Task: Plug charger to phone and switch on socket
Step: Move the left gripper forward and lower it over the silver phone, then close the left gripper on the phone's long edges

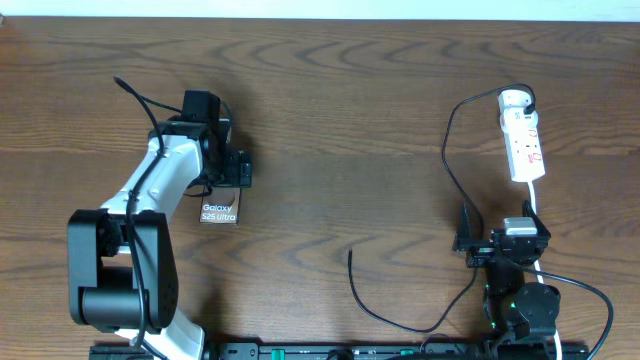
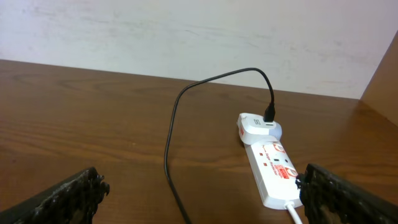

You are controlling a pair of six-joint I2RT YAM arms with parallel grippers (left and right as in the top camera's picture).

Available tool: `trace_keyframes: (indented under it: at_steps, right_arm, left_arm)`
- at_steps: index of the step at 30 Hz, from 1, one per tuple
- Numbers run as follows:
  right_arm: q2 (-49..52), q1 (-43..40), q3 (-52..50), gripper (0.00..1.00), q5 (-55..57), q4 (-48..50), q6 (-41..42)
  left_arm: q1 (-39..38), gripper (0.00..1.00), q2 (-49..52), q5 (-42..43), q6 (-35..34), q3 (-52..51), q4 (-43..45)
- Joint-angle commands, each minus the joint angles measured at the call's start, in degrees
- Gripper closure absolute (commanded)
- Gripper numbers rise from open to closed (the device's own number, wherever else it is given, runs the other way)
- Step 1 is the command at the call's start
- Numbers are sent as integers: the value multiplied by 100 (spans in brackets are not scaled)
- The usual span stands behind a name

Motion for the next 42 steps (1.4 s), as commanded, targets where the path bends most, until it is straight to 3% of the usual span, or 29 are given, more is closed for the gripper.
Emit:
trace_keyframes:
  at_steps: [1,42]
  right_arm:
    - [-28,48,-7,1,-7,-24,-59]
    - [-28,48,-7,1,-7,-24,-59]
  left_arm:
    - [2,2,68,-50,48,-229,184]
    - [2,2,76,101,31,-669,562]
